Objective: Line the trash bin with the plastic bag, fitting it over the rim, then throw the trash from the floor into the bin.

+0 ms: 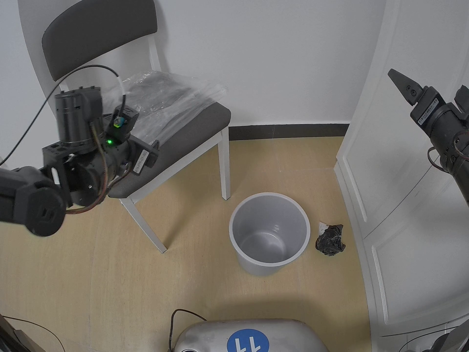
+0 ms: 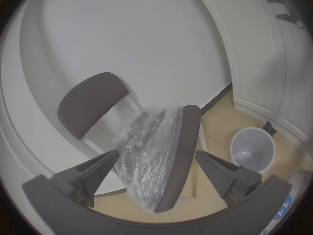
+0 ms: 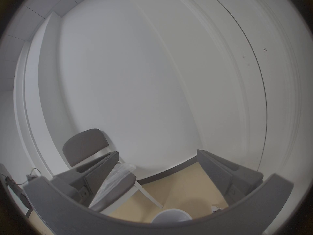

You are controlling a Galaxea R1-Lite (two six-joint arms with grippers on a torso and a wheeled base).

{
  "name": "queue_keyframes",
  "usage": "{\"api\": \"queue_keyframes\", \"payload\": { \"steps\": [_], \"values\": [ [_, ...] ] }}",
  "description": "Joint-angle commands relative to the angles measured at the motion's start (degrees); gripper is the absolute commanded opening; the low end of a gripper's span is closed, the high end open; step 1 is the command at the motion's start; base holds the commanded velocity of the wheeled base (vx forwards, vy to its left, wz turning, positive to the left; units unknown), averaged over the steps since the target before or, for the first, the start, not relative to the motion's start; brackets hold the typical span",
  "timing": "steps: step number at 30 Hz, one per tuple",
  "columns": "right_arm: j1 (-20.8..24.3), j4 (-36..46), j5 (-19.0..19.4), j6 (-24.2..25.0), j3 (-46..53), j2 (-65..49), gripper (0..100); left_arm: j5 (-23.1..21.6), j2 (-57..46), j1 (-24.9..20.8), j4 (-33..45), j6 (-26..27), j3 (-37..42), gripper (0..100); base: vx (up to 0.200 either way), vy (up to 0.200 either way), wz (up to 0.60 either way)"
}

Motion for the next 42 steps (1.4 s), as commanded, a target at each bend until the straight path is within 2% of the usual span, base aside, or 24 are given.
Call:
{"api": "queue_keyframes", "payload": {
  "steps": [1,4,7,13,18,34,37,42],
  "values": [
    [0.08,-3.41,-0.07,-0.12,-0.25,2.88,100,1.79,13.01,1.0,-0.85,1.83,-9.25,100,0.0,0.0,0.0],
    [0.08,-3.15,0.02,-0.12,-0.33,2.97,100,2.14,18.98,1.0,-0.23,2.18,-16.63,100,0.0,0.0,0.0],
    [-0.09,-3.23,0.02,-0.12,-0.25,3.41,100,2.14,21.01,0.83,0.12,2.53,-20.24,100,0.0,0.0,0.0],
    [-0.71,-3.59,0.02,-0.12,-0.33,5.25,100,2.84,23.82,2.67,-0.94,7.8,-21.82,100,0.0,0.0,0.0],
    [-0.71,-3.67,0.11,-0.03,-0.33,5.87,100,6.1,25.84,4.43,-1.2,8.07,-23.49,100,0.0,0.0,0.0],
    [-0.8,-3.67,0.02,0.05,-0.33,6.31,100,6.36,24.7,10.32,-1.02,7.19,-27.97,100,0.0,0.0,0.0],
    [-0.8,-3.67,0.02,0.05,-0.33,6.4,100,6.36,21.97,10.49,-0.85,6.13,-26.83,100,0.0,0.0,0.0],
    [-0.88,-3.67,0.02,0.05,-0.25,6.22,100,6.18,16.96,10.41,-0.76,5.26,-19.97,100,0.0,0.0,0.0]
  ]
}}
